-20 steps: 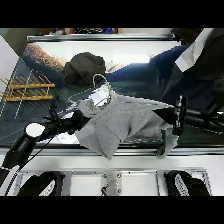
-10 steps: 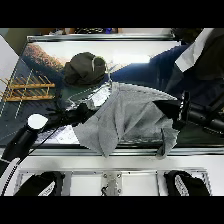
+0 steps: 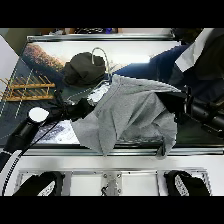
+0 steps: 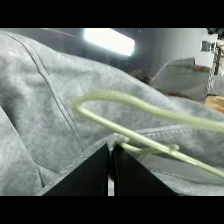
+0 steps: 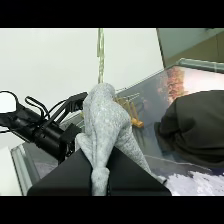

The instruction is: Fold the clothes and pants, and hang the long-sleeved shirts on hangers.

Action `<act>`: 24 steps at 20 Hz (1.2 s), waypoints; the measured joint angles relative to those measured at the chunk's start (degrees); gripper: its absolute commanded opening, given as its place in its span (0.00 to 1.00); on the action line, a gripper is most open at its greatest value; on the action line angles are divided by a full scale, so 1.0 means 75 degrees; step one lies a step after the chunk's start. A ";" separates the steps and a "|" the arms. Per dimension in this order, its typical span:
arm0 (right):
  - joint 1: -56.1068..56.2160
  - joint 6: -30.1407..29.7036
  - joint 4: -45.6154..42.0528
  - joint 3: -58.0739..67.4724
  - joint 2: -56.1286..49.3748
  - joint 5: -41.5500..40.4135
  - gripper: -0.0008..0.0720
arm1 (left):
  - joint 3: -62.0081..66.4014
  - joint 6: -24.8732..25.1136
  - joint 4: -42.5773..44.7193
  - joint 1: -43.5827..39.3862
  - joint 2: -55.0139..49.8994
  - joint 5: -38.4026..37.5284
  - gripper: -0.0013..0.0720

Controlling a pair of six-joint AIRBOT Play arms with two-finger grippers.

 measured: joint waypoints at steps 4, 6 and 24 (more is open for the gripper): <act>0.0000 0.0131 0.0061 0.0000 0.0006 0.0003 0.03 | 0.0015 0.0073 0.0093 0.0440 -0.0017 -0.0181 0.04; 0.0000 0.0175 0.0082 -0.0003 0.0009 0.0006 0.03 | 0.0015 0.0108 0.0111 0.0612 -0.0017 -0.0242 0.04; 0.0003 0.0475 -0.1099 0.0000 0.0020 0.0452 0.03 | 0.0965 0.0877 0.0259 0.2165 0.0090 -0.1201 0.04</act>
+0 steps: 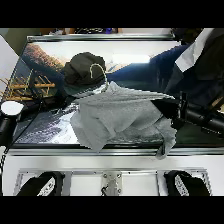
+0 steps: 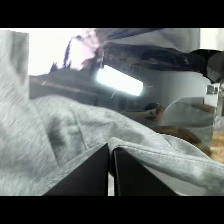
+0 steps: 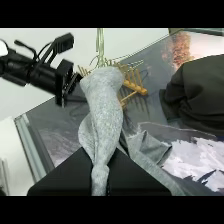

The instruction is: Fold the clothes and pants, and hang the long-sleeved shirts on hangers.

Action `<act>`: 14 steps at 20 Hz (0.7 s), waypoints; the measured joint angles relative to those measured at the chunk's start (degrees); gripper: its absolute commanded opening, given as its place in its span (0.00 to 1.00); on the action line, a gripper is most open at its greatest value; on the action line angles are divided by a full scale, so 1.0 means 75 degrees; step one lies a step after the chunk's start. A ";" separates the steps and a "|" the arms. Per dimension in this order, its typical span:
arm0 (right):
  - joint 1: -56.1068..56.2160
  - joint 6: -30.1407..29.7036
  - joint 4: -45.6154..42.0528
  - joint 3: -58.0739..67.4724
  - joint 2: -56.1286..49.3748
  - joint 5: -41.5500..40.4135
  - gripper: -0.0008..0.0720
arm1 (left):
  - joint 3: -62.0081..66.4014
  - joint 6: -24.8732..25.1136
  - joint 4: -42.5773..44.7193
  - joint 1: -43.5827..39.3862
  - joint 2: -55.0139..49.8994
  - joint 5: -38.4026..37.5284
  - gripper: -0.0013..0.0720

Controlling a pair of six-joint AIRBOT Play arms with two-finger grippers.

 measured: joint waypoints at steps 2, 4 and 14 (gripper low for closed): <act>0.0000 0.0058 -0.0064 0.0000 0.0000 0.0283 0.03 | 0.0761 0.0192 -0.0006 -0.0012 -0.0277 -0.0417 0.04; 0.0000 0.0163 -0.0102 0.0003 0.0000 0.0493 0.03 | 0.1527 0.0315 -0.0012 -0.0023 -0.0624 -0.0912 0.03; 0.0458 0.0254 0.0836 0.0003 0.0000 0.0172 0.03 | 0.4517 0.0504 -0.0070 -0.0361 -0.1754 -0.2728 0.04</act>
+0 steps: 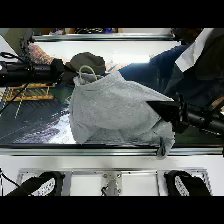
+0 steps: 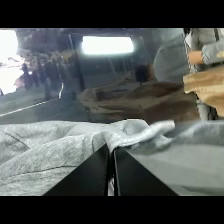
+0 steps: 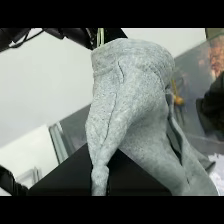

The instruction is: Fold the clothes and pants, and hang the long-sleeved shirts on hangers.

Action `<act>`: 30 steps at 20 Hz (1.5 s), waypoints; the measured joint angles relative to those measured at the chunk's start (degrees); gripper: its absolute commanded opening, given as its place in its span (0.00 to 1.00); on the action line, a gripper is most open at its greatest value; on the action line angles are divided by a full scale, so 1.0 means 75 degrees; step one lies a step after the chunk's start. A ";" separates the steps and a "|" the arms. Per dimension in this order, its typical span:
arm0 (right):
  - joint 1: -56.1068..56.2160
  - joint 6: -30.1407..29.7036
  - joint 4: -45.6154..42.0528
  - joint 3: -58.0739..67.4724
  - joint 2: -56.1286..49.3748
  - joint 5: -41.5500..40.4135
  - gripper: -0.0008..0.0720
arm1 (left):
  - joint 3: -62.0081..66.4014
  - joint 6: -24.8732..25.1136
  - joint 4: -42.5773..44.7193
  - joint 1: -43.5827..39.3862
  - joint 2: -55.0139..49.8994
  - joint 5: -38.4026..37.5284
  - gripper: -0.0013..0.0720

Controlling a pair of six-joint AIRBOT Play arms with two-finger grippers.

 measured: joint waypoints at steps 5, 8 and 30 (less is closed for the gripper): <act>0.0114 -0.0184 0.0833 0.0000 0.0000 -0.0303 0.03 | 0.0836 0.0020 -0.0029 0.0134 -0.0233 -0.0487 0.86; 0.0131 -0.0312 0.1338 0.0000 -0.0003 -0.0396 0.03 | 0.1466 -0.0052 -0.0058 0.0323 -0.0274 -0.0431 0.86; -0.4118 -0.2582 0.0117 0.1912 0.1763 -0.4444 0.03 | 0.3923 -0.0096 -0.0079 0.0458 -0.0289 -0.0335 0.04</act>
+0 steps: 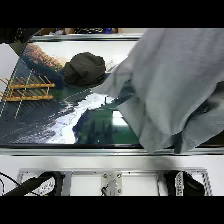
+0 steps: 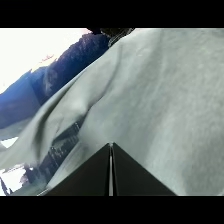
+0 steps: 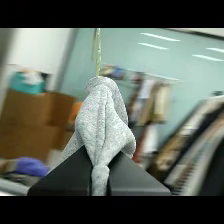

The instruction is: Fold the clothes and pants, and hang the long-sleeved shirts on hangers.

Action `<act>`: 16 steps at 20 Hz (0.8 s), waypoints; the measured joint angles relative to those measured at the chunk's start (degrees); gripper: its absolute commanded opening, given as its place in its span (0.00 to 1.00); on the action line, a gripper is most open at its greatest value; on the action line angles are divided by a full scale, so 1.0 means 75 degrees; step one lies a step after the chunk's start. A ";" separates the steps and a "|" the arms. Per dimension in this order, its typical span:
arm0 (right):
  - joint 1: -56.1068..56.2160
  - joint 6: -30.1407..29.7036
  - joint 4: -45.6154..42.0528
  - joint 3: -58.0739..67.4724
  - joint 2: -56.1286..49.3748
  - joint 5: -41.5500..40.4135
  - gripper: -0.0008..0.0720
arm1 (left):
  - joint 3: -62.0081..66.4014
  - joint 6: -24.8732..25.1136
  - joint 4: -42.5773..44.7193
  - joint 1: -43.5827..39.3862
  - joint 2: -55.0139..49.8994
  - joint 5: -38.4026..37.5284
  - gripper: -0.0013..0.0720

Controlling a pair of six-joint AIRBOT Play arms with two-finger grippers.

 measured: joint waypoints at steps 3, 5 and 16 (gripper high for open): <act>-0.0393 -0.0542 0.0067 0.0047 0.0061 -0.0976 0.03 | 0.0000 0.0044 0.0003 0.0000 0.0000 0.0000 0.04; -0.0504 -0.1090 0.0478 0.0058 -0.0009 -0.1778 0.03 | 0.0000 0.0058 0.0003 0.0000 0.0000 -0.0029 0.04; -0.0437 -0.4893 0.4080 0.0985 -0.2148 -0.2320 0.03 | -0.0003 0.0085 0.0006 0.0000 0.0000 -0.0341 0.04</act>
